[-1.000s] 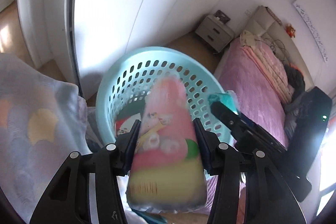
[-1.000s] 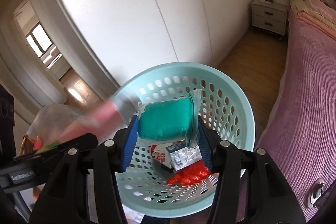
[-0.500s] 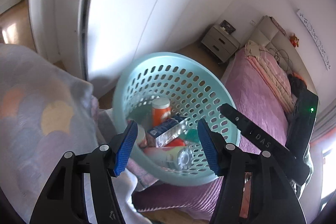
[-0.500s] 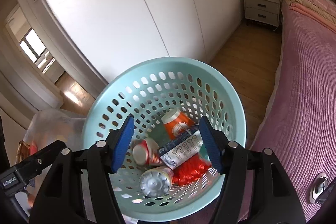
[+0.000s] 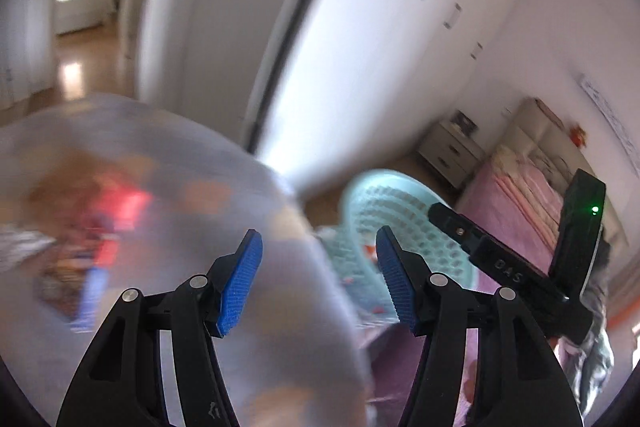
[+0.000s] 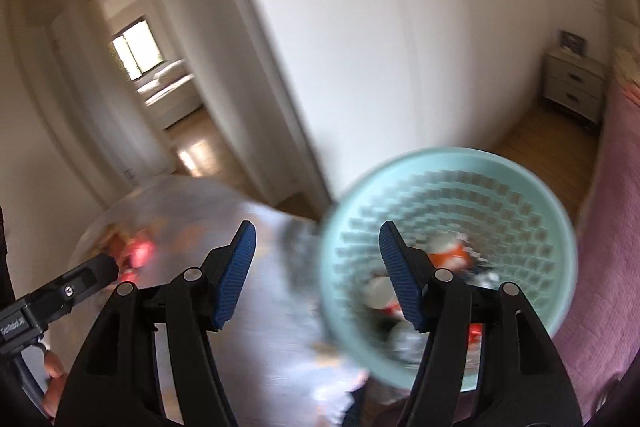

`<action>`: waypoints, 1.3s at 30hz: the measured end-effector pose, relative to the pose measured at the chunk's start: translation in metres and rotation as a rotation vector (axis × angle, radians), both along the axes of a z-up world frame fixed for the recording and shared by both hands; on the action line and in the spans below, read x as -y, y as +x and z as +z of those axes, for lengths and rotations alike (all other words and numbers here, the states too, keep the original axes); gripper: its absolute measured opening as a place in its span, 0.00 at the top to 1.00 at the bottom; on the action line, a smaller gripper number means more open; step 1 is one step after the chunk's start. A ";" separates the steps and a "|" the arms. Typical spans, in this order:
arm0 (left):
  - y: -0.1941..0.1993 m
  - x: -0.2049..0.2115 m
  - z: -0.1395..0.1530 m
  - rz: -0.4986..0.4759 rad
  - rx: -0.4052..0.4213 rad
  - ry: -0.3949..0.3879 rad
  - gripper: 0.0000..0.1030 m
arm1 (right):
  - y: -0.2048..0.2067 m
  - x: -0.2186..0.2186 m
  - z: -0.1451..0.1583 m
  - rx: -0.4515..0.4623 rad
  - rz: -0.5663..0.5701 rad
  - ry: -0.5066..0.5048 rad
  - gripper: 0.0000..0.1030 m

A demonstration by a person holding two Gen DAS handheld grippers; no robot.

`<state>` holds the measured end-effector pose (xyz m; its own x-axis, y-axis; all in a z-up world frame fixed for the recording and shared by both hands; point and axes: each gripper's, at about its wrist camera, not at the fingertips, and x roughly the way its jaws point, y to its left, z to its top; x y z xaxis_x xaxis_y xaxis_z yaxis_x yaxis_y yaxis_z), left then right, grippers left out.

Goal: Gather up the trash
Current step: 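Grasp the white dotted paper with the left tool while the right tool grasps the brown paper bag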

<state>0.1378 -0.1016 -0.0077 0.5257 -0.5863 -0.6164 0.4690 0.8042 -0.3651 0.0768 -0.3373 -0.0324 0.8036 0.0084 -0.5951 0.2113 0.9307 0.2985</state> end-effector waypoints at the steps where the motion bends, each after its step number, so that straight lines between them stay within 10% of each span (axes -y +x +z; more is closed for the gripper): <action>1: 0.000 -0.016 0.003 0.029 0.017 0.008 0.44 | 0.005 -0.017 0.003 0.012 0.040 -0.004 0.41; 15: 0.015 -0.188 -0.018 0.280 0.053 0.196 0.44 | 0.061 -0.199 0.020 0.070 0.429 -0.159 0.56; 31: 0.063 -0.188 -0.064 0.123 0.046 0.245 0.44 | 0.117 -0.244 -0.014 -0.088 0.419 0.044 0.46; 39: 0.057 -0.180 -0.069 0.102 0.050 0.268 0.69 | 0.144 -0.261 -0.034 -0.167 0.426 0.119 0.47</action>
<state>0.1948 0.0787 -0.0769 0.6075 -0.3484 -0.7138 0.3928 0.9129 -0.1114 0.2210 -0.0766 -0.0660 0.6073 0.3924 -0.6908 -0.1276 0.9064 0.4027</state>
